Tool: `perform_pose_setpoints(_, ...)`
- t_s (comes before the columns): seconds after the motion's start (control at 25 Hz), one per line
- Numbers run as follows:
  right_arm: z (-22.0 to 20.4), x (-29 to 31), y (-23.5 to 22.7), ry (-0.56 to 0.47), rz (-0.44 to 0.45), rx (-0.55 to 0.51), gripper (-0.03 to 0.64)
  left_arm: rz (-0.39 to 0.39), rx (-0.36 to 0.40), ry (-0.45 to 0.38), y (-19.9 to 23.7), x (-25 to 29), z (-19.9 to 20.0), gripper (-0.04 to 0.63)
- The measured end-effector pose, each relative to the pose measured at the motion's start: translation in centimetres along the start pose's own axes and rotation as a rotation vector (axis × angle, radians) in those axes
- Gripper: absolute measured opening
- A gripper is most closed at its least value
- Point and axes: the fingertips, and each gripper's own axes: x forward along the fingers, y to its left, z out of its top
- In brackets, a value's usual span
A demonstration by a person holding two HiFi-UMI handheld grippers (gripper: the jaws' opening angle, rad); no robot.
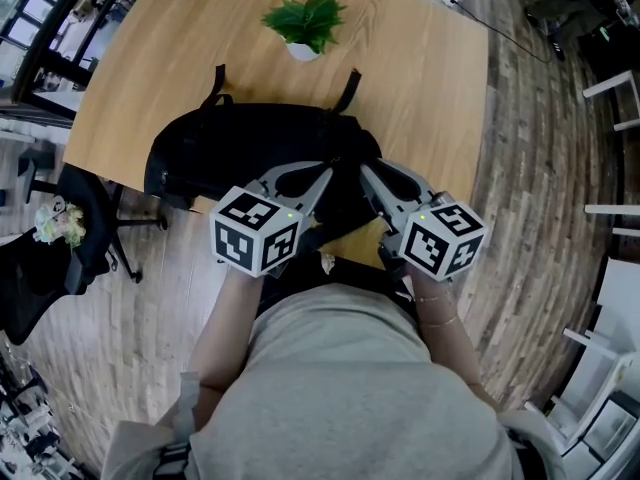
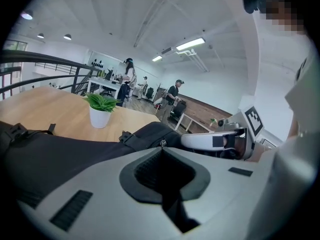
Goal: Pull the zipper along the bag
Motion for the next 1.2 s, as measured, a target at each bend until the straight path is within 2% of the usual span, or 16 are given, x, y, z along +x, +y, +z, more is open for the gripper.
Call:
perform_pose_setpoints(0.48, 0.3, -0.4, -0.8, -0.005, -0.021, 0.000, 0.077, 0.081, -0.011, -0.018, 1.5, -1.8, -0.3, 0.020)
perform_pose_setpoints(0.68, 0.5, -0.5, -1.1, -0.006, -0.029, 0.005, 0.077, 0.144, 0.014, -0.014, 2.7, -2.9, -0.5, 0.020)
perform_pose_setpoints(1.04, 0.4, -0.8, -1.7, -0.016, -0.050, 0.007, 0.077, 0.228, 0.003, -0.034, 5.1, -5.4, -0.6, 0.020)
perform_pose_setpoints(1.2, 0.5, -0.7, -1.9, -0.020, -0.061, -0.003, 0.077, 0.270, 0.031, -0.032, 5.8, -6.1, -0.4, 0.020)
